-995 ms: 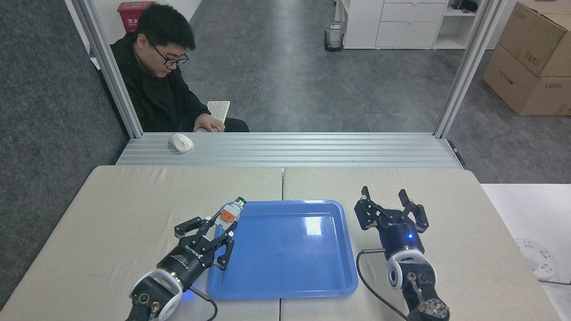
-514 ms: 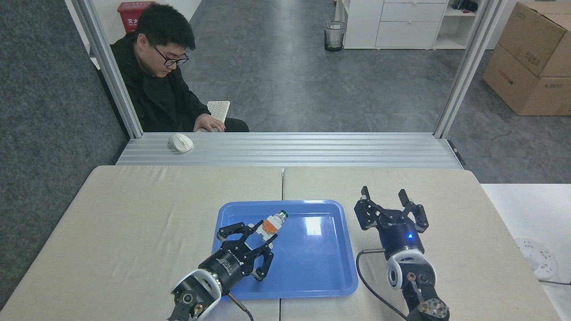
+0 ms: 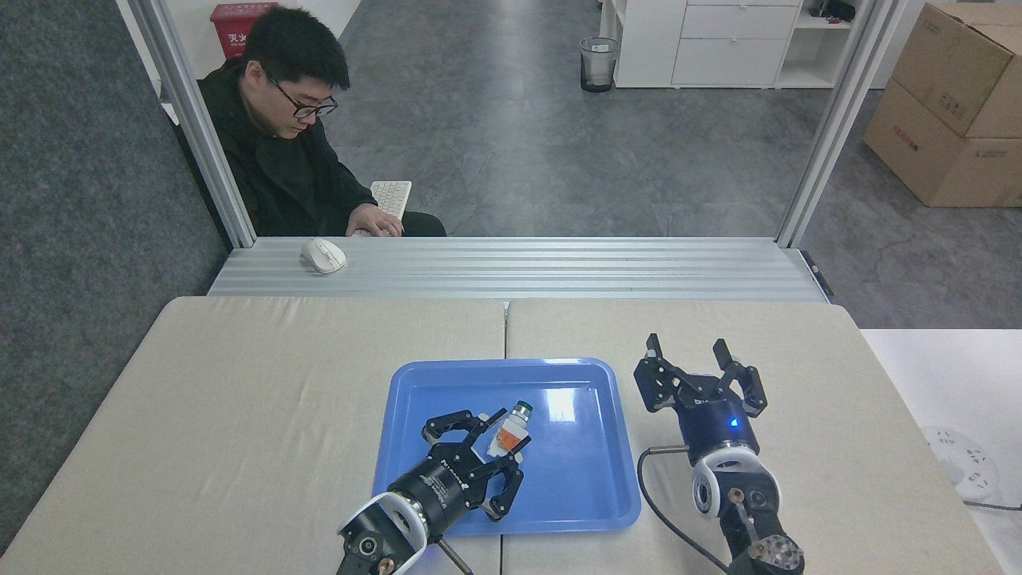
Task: Pick up switch part and place in tray
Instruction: 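Lower the switch part into the tray and open the left gripper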
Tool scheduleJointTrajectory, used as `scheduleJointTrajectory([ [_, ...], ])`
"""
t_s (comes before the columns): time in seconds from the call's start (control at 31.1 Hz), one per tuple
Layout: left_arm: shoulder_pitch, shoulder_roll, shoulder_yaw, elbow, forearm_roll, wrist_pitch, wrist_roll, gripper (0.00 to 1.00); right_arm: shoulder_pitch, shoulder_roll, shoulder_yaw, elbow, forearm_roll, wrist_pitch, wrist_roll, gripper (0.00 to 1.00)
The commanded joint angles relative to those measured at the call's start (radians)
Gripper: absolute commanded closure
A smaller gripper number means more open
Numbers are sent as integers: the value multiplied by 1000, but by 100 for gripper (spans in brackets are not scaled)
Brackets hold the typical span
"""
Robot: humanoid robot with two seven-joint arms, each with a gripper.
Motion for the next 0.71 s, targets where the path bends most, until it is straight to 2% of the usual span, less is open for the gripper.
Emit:
scheduleJointTrajectory([
  [0.0,3,-28,-29,-14,4,5,1,44,0,2,-1,0,0,0,0,0],
  [0.06,0,-26,-18,-22,5,10,1,36,0,2,-1,0,0,0,0,0],
  [0.16,-14,-25,23,-53,45,66,5,31,0,3,-1,0,0,0,-2,0],
  [0.29,-75,-8,143,-54,241,178,1,23,0,2,-1,0,0,0,-2,0],
  [0.35,-109,11,203,-36,332,229,-2,14,0,2,-1,0,0,0,-2,0],
  [0.42,-132,34,229,4,389,283,-2,9,0,2,-1,0,0,0,-2,0],
  [0.55,-144,90,232,90,412,387,18,5,0,2,-1,0,0,0,-2,0],
  [0.67,-131,95,234,104,413,430,18,1,0,2,-1,0,0,0,-2,0],
])
